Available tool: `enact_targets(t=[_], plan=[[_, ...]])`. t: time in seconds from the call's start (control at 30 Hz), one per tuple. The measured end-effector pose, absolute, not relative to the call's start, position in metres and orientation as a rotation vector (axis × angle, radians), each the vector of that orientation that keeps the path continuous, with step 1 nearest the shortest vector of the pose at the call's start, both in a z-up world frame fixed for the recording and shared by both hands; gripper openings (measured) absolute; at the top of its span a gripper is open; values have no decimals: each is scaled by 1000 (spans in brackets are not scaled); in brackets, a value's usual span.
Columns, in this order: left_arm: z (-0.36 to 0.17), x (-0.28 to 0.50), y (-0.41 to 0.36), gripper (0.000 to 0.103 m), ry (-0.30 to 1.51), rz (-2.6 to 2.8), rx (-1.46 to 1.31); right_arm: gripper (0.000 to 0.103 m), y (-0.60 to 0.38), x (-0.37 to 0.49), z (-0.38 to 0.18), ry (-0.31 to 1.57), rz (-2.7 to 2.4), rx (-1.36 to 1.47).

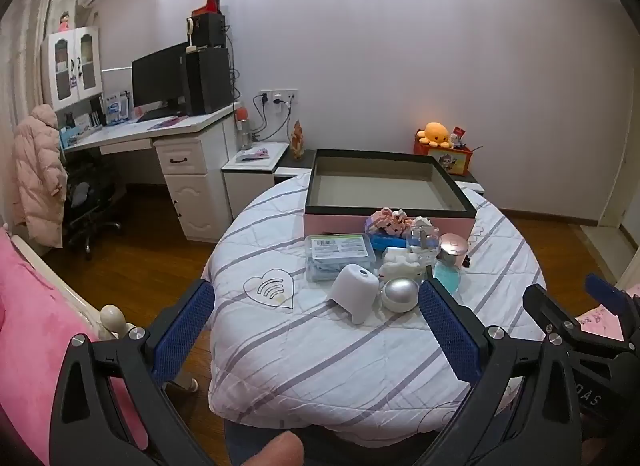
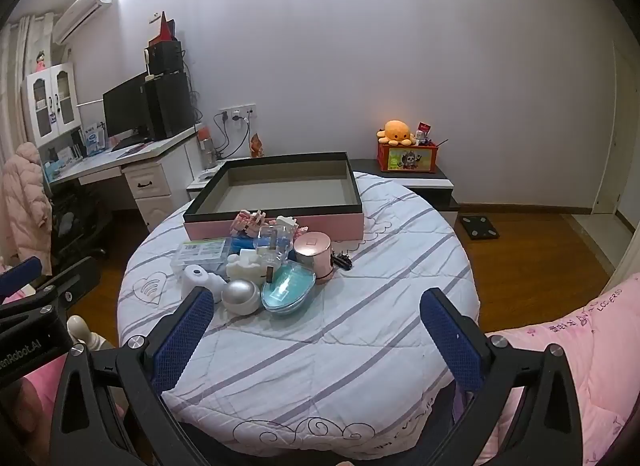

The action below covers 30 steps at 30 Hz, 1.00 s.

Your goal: Organize rigid objects

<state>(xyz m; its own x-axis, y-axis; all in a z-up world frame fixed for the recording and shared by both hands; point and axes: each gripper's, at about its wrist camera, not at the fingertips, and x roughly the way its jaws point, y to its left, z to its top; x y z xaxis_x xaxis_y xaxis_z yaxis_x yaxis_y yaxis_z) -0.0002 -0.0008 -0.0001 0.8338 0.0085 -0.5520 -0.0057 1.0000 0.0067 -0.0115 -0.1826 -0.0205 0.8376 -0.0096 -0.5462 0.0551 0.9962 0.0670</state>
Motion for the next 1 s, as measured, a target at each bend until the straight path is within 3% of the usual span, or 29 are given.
enact_targets(t=[1.0], plan=[[9, -16, 0, 103, 471, 25, -28, 103, -181, -24, -6, 494, -66, 71]])
